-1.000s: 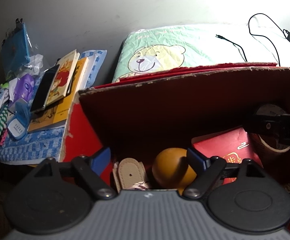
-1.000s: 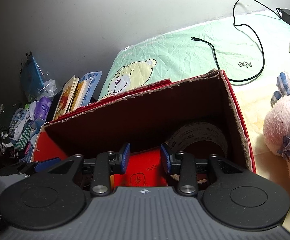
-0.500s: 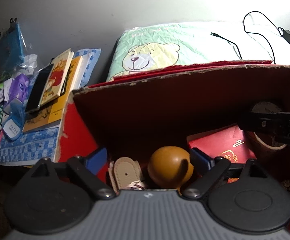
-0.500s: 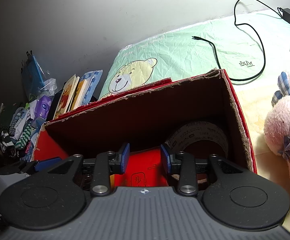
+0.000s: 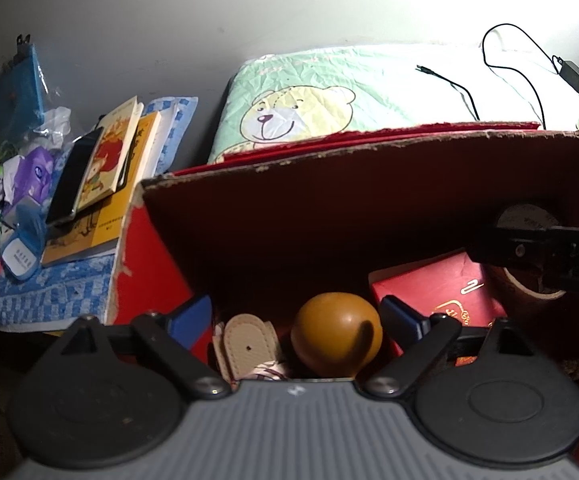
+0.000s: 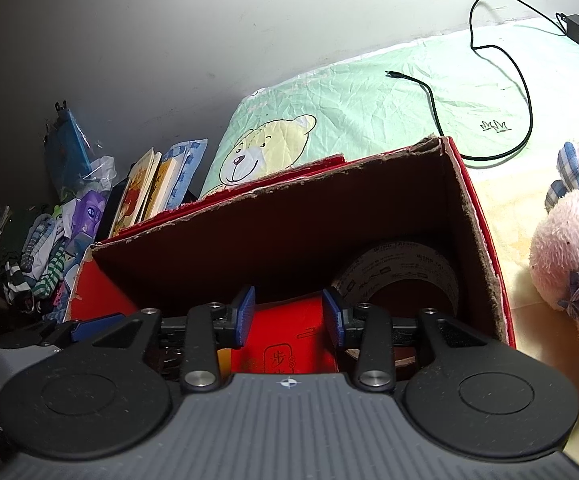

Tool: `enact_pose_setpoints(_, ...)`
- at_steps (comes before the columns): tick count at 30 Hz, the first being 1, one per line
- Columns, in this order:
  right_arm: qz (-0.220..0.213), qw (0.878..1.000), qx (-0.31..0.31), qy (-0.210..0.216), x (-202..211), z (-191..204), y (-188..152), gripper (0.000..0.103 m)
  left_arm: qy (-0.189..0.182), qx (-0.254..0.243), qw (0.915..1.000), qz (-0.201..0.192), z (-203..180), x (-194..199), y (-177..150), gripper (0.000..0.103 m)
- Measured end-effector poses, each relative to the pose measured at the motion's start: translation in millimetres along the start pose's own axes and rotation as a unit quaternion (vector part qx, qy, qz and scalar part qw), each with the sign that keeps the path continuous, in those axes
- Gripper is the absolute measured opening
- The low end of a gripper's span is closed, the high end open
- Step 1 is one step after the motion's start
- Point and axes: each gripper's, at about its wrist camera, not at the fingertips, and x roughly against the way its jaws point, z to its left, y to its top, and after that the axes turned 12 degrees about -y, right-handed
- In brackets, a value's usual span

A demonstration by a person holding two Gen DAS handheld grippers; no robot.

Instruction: Organize objects

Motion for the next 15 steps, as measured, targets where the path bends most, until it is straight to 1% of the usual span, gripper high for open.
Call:
enact_pose_setpoints(4,0.0,1.0,0.0,0.0,0.2,0.1,-0.9,0.04,-0.007,-0.001,1.0,0.002,0.3,0.1,-0.1,0.094)
enact_pose_setpoints(15,0.001,1.0,-0.001,-0.001,0.0,0.3,-2.9,0.04,-0.008,-0.003,0.9999,0.01,0.3,-0.2,0.1,0.094)
